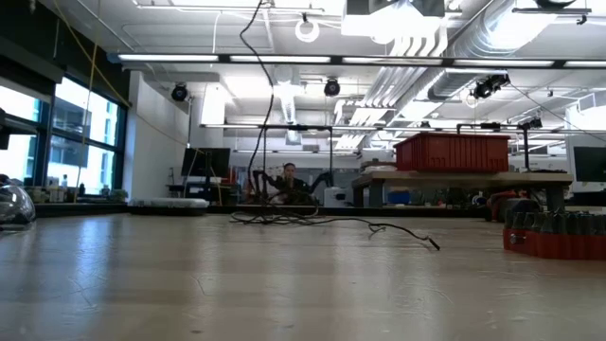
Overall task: Coil cords
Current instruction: Coil the black wire into the spool
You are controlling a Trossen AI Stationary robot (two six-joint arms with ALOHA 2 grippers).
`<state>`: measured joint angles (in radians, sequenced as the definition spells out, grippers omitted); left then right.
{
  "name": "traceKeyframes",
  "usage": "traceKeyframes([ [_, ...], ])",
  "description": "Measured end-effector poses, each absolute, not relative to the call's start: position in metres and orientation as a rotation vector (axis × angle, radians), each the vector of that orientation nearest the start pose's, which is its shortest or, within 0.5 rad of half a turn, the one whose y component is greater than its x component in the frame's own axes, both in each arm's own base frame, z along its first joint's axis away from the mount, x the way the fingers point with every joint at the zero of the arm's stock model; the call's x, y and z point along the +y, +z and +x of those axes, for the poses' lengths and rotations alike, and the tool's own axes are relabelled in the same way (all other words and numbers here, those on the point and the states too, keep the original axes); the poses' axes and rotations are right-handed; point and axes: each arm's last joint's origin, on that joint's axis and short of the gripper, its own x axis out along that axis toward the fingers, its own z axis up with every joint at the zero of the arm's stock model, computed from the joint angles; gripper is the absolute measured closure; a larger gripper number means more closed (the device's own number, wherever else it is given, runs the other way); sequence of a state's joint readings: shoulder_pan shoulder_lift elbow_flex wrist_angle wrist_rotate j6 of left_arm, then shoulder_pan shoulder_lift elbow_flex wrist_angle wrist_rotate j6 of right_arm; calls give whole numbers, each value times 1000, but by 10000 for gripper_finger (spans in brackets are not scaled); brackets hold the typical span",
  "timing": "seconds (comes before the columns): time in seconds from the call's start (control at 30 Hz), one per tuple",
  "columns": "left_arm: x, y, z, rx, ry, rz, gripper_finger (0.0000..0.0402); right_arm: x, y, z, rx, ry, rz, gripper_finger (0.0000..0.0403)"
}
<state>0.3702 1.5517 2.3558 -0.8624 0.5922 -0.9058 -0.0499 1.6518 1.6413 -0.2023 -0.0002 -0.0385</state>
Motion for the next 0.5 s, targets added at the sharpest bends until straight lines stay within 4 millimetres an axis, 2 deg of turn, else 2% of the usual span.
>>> traceKeyframes([
  [0.23,69,580,223,147,-180,-928,401,-18,402,383,213,0,11,285],
  [0.5,70,580,223,147,-180,-921,401,-15,404,381,207,72,58,288],
])
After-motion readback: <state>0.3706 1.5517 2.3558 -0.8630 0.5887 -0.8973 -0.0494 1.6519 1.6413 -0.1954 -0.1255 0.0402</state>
